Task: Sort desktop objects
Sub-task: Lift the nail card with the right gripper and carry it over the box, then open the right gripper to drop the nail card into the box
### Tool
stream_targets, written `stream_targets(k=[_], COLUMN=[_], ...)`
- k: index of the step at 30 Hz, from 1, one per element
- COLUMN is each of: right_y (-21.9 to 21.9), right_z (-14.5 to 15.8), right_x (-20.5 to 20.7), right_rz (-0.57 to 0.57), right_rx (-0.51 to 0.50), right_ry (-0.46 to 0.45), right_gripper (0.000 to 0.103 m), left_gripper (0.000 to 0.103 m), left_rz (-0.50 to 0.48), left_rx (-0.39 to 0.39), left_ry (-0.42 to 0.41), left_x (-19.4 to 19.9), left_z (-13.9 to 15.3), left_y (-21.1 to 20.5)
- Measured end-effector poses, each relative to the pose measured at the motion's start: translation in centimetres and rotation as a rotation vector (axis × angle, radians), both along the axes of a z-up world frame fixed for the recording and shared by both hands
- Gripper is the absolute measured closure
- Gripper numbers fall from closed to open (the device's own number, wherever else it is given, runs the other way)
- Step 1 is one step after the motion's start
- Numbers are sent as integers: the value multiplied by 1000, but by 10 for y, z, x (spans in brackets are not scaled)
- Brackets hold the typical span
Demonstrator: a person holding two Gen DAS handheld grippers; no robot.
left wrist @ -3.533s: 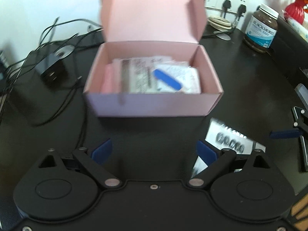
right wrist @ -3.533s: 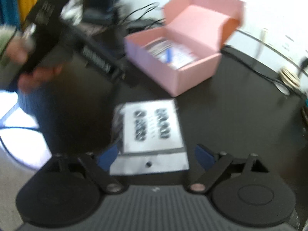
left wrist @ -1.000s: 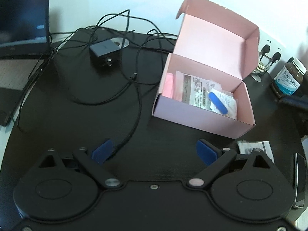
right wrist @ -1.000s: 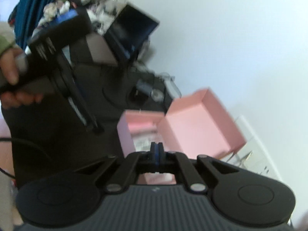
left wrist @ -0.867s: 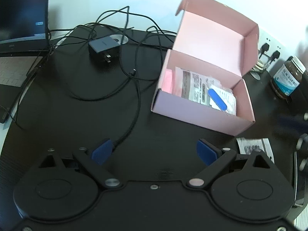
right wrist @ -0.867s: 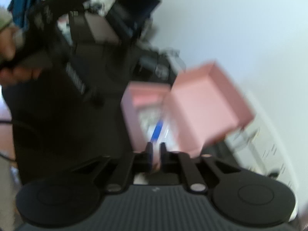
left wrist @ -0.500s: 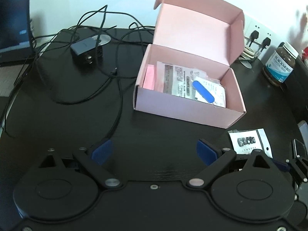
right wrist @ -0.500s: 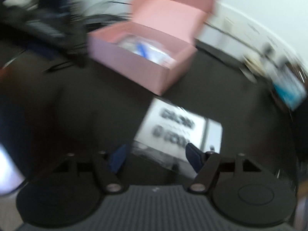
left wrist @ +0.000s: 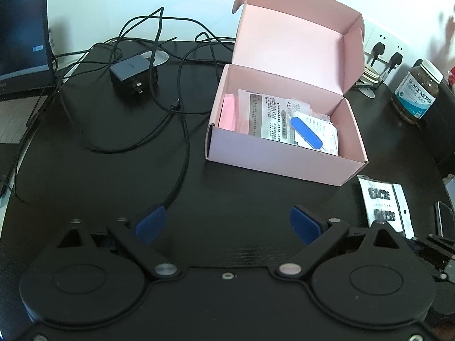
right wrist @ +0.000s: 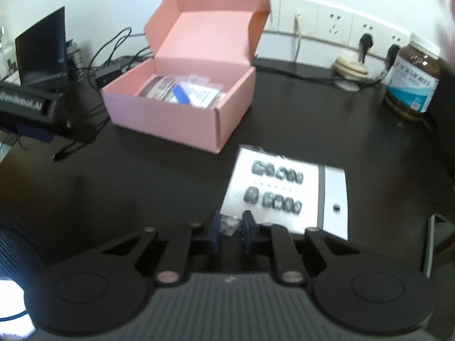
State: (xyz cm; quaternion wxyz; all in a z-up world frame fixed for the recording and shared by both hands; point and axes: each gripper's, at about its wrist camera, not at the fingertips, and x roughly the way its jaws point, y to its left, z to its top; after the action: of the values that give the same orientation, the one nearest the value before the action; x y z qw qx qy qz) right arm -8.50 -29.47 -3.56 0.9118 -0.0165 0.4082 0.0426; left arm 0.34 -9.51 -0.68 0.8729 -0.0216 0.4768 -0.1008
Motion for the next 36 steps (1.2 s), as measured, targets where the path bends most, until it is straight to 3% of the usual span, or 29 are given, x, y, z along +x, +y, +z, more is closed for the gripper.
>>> stream_targets(k=[10, 16, 20, 24, 27, 29, 34, 36], right_y=[-13, 5, 30, 61, 72, 71, 60, 63], right_z=[54, 79, 78, 67, 59, 58, 49, 41], right_x=[-14, -2, 25, 51, 73, 91, 132, 143], right_rz=[14, 128, 247, 478, 597, 564, 260, 186], right_rx=[2, -56, -80, -204, -247, -187, 154, 239], right_ry=[-200, -321, -359, -391, -358, -298, -102, -50], right_gripper=[92, 92, 92, 92, 92, 92, 92, 92], left_gripper=[7, 7, 7, 7, 7, 7, 7, 7], left_rz=[-16, -11, 19, 64, 99, 115, 134, 133], left_rx=[-6, 7, 17, 27, 19, 13, 5, 9], left_ry=[-12, -35, -40, -36, -30, -26, -19, -21], left_x=[-2, -2, -3, -3, -2, -2, 0, 1], left_z=[3, 7, 9, 8, 8, 7, 6, 6], left_y=[-9, -9, 3, 19, 29, 33, 40, 40])
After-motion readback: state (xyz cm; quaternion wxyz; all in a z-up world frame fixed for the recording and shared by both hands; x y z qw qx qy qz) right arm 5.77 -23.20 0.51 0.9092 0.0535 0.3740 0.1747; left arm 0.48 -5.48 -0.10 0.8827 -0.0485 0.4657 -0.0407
